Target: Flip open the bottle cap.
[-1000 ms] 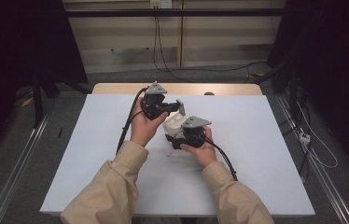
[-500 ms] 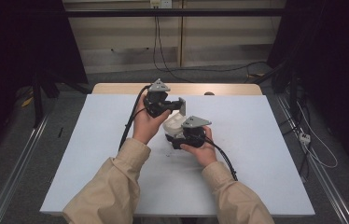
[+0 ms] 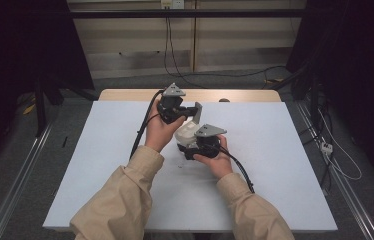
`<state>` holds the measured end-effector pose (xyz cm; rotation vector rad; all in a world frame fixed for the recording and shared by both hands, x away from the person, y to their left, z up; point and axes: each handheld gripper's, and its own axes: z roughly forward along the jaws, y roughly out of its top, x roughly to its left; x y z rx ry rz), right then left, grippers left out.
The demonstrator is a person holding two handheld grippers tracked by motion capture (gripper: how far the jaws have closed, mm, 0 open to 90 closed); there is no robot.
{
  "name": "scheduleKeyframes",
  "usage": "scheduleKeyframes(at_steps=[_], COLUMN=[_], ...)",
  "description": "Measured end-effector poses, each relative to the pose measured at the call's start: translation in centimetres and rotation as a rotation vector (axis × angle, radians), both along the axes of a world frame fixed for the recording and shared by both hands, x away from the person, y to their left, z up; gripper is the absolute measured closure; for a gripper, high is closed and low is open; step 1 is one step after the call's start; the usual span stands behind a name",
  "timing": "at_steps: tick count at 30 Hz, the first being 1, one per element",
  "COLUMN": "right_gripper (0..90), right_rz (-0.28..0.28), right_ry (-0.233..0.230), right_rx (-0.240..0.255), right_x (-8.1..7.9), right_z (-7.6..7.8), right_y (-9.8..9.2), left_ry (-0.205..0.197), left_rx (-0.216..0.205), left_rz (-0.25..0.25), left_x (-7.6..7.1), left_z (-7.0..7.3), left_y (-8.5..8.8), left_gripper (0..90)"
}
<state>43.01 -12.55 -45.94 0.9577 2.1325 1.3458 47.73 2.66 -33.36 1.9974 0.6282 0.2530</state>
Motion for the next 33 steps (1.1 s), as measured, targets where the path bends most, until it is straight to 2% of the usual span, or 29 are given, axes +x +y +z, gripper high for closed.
scheduleKeyframes(at_steps=[3,8,19,27,33], right_gripper=[19.0,19.0,19.0,19.0,19.0], right_rz=[-0.001,0.001,0.003,0.005,0.005], right_ry=[0.000,0.001,0.003,0.004,0.005], right_rx=[0.000,0.001,-0.001,-0.003,-0.005], right_x=[0.0,0.0,0.0,0.1,0.0], right_z=[0.0,0.0,0.0,0.0,0.0], right_y=[0.0,0.0,0.0,0.0,0.0], left_ry=[0.000,0.002,0.008,0.004,0.003], left_rx=[0.008,-0.007,-0.008,0.010,0.007], left_rz=[-0.002,-0.001,-0.005,-0.014,-0.011], left_x=[0.2,0.3,0.8,1.1,1.3], left_z=[0.0,-0.2,-0.4,-0.5,-0.7], left_y=[-0.2,-0.5,-0.8,-1.2,-1.5], left_gripper=[90.0,90.0,90.0,90.0,90.0])
